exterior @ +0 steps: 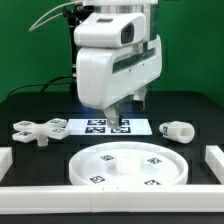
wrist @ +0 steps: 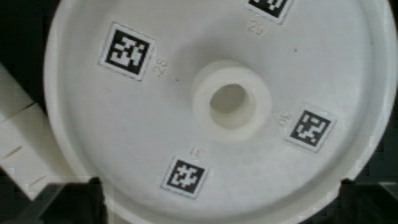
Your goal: Assemble round table
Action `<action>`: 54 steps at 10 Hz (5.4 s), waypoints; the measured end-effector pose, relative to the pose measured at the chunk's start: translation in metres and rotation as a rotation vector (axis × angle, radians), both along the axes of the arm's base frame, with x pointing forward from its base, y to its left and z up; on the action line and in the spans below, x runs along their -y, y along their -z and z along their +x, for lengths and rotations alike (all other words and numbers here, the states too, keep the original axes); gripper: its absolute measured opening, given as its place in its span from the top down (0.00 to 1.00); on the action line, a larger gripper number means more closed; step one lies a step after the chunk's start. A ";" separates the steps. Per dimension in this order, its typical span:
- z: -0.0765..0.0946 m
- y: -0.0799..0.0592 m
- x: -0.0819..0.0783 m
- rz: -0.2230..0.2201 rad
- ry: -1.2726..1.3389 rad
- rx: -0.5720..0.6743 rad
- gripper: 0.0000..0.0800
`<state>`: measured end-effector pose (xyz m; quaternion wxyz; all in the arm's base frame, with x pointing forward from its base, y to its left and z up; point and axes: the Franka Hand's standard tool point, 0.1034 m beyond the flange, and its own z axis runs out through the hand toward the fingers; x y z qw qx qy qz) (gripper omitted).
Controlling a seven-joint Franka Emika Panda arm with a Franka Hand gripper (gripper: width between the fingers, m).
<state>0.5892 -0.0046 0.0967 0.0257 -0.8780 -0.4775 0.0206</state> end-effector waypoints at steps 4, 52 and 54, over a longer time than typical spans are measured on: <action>0.000 0.003 0.000 0.002 0.002 0.009 0.19; -0.053 0.031 -0.063 -0.033 0.324 -0.010 0.19; -0.070 0.027 -0.109 -0.063 0.471 -0.011 0.19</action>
Offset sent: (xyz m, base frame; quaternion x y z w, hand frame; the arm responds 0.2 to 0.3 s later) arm 0.0000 0.0000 0.0000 0.0000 0.0000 0.0000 1.0000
